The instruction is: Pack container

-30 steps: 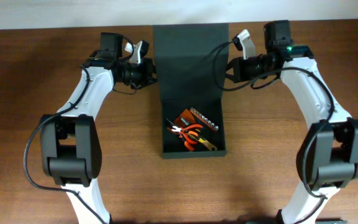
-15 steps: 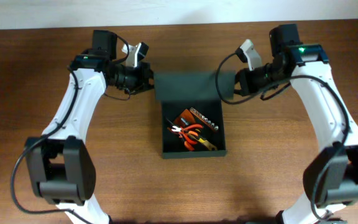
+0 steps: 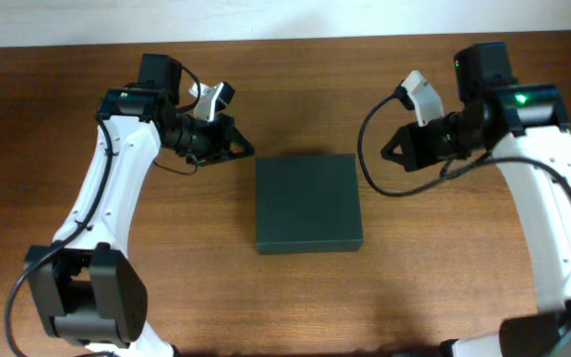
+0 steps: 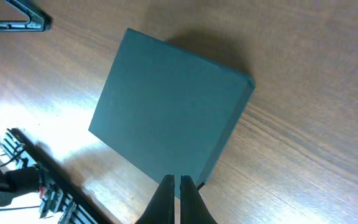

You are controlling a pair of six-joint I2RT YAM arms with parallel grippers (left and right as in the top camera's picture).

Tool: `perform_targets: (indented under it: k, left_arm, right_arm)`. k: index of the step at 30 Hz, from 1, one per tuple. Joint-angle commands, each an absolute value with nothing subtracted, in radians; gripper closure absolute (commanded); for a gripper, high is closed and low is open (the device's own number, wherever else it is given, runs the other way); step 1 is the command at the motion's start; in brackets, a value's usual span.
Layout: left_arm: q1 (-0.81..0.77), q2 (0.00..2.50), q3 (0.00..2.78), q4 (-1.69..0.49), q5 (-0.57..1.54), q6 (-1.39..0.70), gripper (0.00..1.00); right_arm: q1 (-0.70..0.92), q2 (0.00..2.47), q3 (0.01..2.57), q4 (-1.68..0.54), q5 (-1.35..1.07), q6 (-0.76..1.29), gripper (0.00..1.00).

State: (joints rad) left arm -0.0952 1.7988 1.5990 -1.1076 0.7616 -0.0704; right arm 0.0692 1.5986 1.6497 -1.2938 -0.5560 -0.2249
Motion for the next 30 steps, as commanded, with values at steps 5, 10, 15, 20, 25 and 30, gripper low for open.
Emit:
perform_targets:
  k: [5, 10, 15, 20, 25, 30]
  left_arm:
    - [-0.096, 1.694, 1.615, -1.113, 0.71, -0.002, 0.01]
    - [-0.096, 1.637, 1.615, -1.121, 0.656, -0.002, 0.01]
    - [-0.103, 1.512, 1.615, -1.21, 0.509, 0.064, 0.01]
    - [-0.103, 1.335, 1.615, -1.266, 0.384, 0.06, 0.01]
    - [-0.103, 1.179, 1.588, -1.32, 0.326, 0.037, 0.01]
    - [-0.103, 1.005, 1.457, -1.336, 0.291, -0.016, 0.01]
  right_arm:
    - [0.078, 1.526, 1.666, -1.308, -0.537, -0.237, 0.01]
    - [0.077, 1.523, 1.666, -1.347, -0.537, -0.205, 0.01]
    - [0.077, 1.463, 1.665, -1.446, -0.537, -0.357, 0.01]
    - [0.077, 1.3, 1.629, -1.469, -0.537, -0.438, 0.01]
    - [0.077, 1.071, 1.523, -1.447, -0.537, -0.445, 0.01]
    - [0.077, 0.811, 1.322, -1.397, -0.537, -0.444, 0.01]
